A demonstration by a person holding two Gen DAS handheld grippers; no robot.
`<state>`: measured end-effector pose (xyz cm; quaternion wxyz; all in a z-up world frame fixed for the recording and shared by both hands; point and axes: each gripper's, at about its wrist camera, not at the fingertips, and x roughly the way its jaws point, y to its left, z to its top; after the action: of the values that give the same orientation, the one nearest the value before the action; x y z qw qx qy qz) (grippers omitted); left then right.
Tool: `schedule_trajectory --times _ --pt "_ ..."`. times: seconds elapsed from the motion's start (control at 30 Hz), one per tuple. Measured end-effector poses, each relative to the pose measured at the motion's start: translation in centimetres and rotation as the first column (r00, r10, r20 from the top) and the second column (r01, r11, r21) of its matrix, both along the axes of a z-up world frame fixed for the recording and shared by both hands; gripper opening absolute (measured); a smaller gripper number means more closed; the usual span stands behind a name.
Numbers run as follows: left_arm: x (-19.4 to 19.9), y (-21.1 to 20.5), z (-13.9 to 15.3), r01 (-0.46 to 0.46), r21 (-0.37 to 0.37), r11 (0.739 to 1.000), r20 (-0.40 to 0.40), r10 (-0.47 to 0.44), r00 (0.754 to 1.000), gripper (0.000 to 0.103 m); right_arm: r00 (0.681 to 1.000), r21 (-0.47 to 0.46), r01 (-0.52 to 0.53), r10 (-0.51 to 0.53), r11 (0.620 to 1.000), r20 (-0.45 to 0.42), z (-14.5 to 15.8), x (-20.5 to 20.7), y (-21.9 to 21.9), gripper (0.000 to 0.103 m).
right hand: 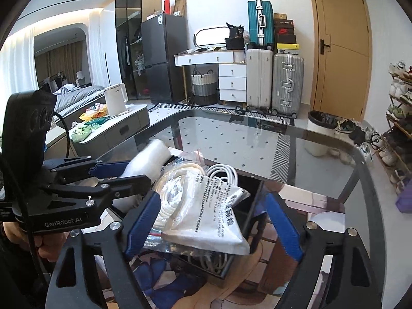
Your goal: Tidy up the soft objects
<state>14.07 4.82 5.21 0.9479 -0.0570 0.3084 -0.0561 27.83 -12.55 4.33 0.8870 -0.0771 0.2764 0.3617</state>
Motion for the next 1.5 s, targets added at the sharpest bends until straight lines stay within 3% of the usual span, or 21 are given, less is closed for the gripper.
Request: schedule_trajectory --times 0.23,0.37,0.63,1.5 --pt "-0.5 0.0 0.2 -0.016 0.031 0.999 -0.011 0.016 1.0 0.062 1.0 0.018 0.026 -0.026 0.999 0.015 0.2 -1.6 -2.2 0.099" --pt "-1.4 0.4 0.4 -0.024 0.03 0.999 0.005 0.024 1.0 0.084 0.999 0.02 0.043 -0.043 0.999 0.023 -0.1 -2.7 -3.2 0.102" --pt "-3.5 1.7 0.2 -0.105 0.041 0.994 0.054 0.102 0.993 0.103 0.998 0.036 0.048 -0.049 0.998 0.037 -0.6 -4.5 -3.8 0.102" --pt "-5.4 1.8 -0.8 -0.188 0.05 0.981 0.156 0.178 0.972 0.103 0.992 0.097 0.036 -0.047 0.995 0.116 -1.2 -7.7 -3.1 0.102"
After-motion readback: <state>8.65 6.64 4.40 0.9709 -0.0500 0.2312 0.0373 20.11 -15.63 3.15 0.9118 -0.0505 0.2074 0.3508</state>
